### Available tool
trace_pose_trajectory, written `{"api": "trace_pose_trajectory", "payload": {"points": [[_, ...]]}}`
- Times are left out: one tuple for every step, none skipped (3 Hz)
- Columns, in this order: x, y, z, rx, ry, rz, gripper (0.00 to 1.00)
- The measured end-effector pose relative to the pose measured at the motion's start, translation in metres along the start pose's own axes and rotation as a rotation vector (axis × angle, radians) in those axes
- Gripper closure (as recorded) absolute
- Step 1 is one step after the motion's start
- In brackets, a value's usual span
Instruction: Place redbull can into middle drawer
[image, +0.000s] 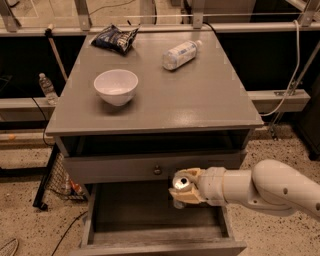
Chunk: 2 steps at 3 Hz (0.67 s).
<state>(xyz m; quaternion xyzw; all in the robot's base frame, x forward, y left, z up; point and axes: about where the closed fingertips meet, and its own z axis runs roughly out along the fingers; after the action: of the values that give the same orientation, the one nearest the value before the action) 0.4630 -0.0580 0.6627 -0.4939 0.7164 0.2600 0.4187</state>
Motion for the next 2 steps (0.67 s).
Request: {"api": "trace_pose_trajectory", "payload": {"points": [[0.023, -0.003, 0.002, 0.026, -0.015, 0.052, 1.0], [0.055, -0.005, 0.016, 0.043, -0.009, 0.088, 1.0]]}}
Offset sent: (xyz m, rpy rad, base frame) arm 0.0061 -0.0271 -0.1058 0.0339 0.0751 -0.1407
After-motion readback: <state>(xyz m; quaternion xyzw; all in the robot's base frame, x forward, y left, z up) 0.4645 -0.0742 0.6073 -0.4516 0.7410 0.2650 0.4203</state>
